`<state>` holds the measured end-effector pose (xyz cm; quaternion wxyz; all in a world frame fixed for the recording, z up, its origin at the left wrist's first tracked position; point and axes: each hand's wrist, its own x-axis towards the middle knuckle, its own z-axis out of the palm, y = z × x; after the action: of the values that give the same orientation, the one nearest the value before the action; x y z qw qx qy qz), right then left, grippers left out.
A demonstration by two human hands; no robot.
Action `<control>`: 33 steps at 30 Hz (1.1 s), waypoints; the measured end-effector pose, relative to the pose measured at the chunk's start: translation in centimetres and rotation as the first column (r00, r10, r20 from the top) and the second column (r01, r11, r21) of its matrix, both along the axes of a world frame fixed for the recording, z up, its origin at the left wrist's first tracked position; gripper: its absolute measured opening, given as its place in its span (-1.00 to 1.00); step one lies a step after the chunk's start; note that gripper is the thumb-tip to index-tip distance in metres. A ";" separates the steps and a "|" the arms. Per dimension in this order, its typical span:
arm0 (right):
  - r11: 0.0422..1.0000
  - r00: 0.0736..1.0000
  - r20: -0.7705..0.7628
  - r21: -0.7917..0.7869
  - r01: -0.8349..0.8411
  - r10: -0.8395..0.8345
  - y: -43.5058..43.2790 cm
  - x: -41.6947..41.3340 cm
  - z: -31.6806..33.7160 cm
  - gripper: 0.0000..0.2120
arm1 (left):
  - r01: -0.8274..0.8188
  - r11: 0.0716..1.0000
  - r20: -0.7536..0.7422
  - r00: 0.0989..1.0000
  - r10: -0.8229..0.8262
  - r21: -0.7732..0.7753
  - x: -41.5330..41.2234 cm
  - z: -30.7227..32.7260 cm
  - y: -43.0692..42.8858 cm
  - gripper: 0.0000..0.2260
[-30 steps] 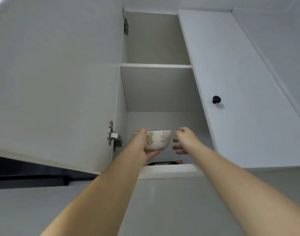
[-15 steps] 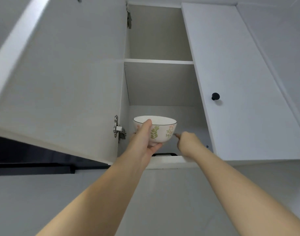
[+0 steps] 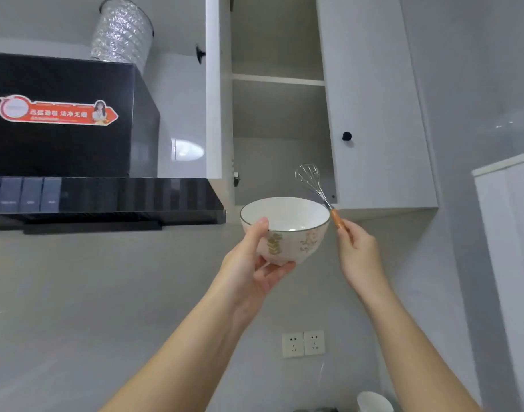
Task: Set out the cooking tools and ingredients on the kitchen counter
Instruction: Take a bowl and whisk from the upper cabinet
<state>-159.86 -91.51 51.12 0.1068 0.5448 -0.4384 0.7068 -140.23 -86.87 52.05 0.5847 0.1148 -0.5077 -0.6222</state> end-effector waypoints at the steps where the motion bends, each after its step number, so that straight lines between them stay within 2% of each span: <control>1: 0.998 0.997 0.058 0.026 -0.049 0.048 2.2 1.3 -2.2 -0.71 | 0.011 1.000 0.009 1.000 -0.012 0.030 1.7 -1.6 1.8 -0.79; 4: 0.969 0.959 0.208 0.115 -0.220 0.193 7.6 5.6 -8.0 -0.78 | 0.032 0.995 0.000 0.999 -0.032 0.092 6.0 -6.0 6.0 -0.62; 6: 0.906 0.905 0.310 0.216 -0.365 0.291 10.4 8.8 -10.4 -0.79 | 0.011 0.990 -0.008 1.000 -0.010 0.140 8.5 -8.1 7.9 -0.55; 9: 0.744 0.781 0.471 0.322 -0.585 0.410 14.1 13.8 -14.0 -0.78 | -0.068 0.977 -0.003 0.998 0.070 0.200 13.5 -11.7 10.7 -0.52; 14: 0.472 0.530 0.640 0.281 -0.836 0.557 16.7 19.6 -17.8 -0.74 | -0.190 0.961 -0.001 0.981 0.194 0.203 21.4 -16.6 13.2 -0.49; 17: 0.362 0.431 0.692 0.256 -0.897 0.579 16.7 23.0 -19.9 -0.73 | -0.271 0.934 -0.018 0.959 0.283 0.233 25.6 -19.1 14.5 -0.48; 20: 0.292 0.391 0.722 0.267 -0.918 0.570 15.8 26.5 -22.1 -0.71 | -0.326 0.900 -0.056 0.933 0.356 0.289 29.4 -22.0 15.1 -0.75; 21: 0.273 0.382 0.732 0.271 -0.923 0.564 15.4 27.6 -22.7 -0.71 | -0.344 0.885 -0.065 0.922 0.381 0.313 30.4 -22.9 15.0 -0.76; 26: 0.171 0.337 0.770 0.292 -0.941 0.543 11.2 35.5 -25.8 -0.70 | -0.433 0.794 -0.053 0.865 0.500 0.426 37.9 -27.0 12.9 -0.50; 30: 0.107 0.323 0.777 0.318 -0.942 0.540 6.5 43.4 -27.1 -0.71 | -0.492 0.730 -0.029 0.820 0.571 0.473 45.2 -28.6 9.5 -0.62; 33: 0.079 0.319 0.770 0.333 -0.940 0.552 3.1 49.2 -27.1 -0.71 | -0.514 0.700 -0.037 0.793 0.609 0.496 50.9 -28.7 6.5 -0.64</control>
<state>-110.69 -88.43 24.01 -0.6330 0.4947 -0.3336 0.4933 -89.28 -80.34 23.35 0.7497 0.3375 -0.2240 -0.5233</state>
